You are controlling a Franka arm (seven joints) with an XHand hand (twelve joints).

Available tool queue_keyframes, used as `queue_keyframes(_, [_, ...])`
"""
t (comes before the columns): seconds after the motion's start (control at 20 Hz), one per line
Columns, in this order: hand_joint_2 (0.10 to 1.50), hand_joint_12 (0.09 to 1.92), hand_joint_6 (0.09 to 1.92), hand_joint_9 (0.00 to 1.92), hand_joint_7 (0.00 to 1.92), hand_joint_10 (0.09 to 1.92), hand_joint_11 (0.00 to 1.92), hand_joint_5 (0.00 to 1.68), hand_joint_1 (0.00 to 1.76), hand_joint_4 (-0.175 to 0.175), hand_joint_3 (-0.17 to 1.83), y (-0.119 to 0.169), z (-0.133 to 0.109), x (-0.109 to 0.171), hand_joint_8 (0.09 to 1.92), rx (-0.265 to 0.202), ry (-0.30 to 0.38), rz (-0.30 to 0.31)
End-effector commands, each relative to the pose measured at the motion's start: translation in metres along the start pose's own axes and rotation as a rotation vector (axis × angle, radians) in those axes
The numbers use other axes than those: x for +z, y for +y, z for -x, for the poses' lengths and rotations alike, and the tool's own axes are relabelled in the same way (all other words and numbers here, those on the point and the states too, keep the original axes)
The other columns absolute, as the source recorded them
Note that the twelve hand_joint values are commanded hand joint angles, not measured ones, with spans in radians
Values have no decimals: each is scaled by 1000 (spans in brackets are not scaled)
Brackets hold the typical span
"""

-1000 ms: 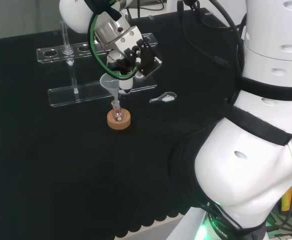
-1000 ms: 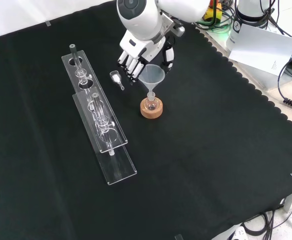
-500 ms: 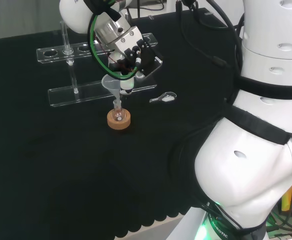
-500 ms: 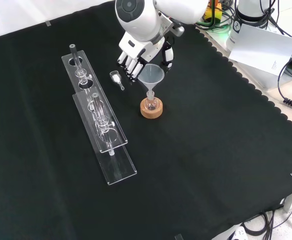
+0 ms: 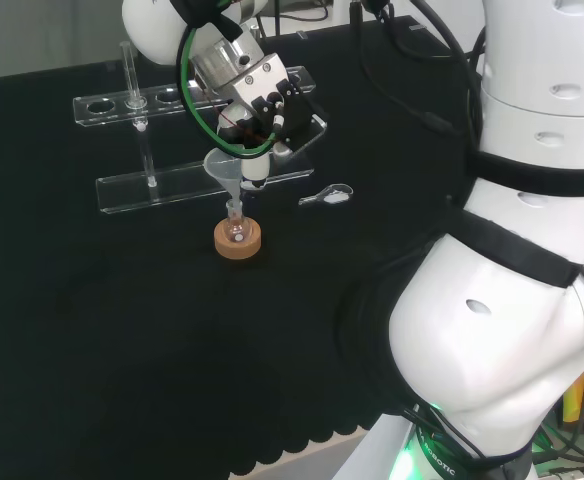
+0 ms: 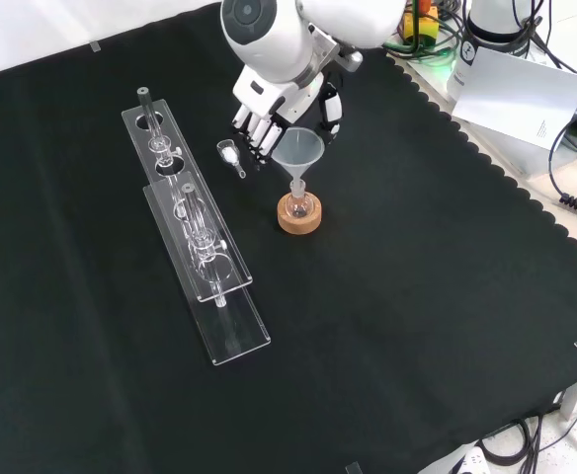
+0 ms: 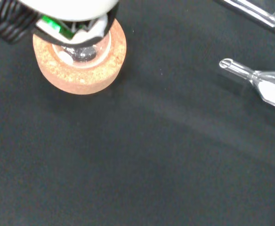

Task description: Place the funnel on the round-bottom flask.

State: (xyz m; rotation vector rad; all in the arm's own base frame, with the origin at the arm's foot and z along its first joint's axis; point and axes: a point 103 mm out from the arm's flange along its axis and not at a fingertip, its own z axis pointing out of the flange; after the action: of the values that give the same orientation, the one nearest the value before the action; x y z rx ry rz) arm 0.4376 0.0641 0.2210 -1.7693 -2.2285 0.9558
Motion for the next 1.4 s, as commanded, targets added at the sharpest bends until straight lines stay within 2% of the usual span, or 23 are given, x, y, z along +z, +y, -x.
queue_keyframes(0.05, [596, 1388, 249, 467, 225, 665, 170, 233, 874, -36, 766, 5, -1, 5, 746, -4, 14, -87])
queue_keyframes(0.2, [587, 1403, 87, 379, 88, 686, 119, 154, 849, -38, 743, 7, -2, 7, 714, -7, 13, -113])
queue_keyframes(0.35, [576, 1418, 87, 314, 12, 696, 77, 105, 832, -35, 719, 6, -3, 7, 627, -9, 12, -115])
queue_keyframes(0.6, [563, 1428, 87, 256, 0, 712, 40, 46, 800, -32, 656, -1, 0, 1, 427, -10, 16, -96])
queue_keyframes(1.05, [572, 1435, 87, 219, 0, 734, 23, 0, 701, -31, 532, -26, 18, -8, 322, 17, 58, 22])
queue_keyframes(1.4, [585, 1435, 87, 214, 0, 738, 25, 0, 681, -32, 500, -50, 41, -9, 355, 43, 110, 88])
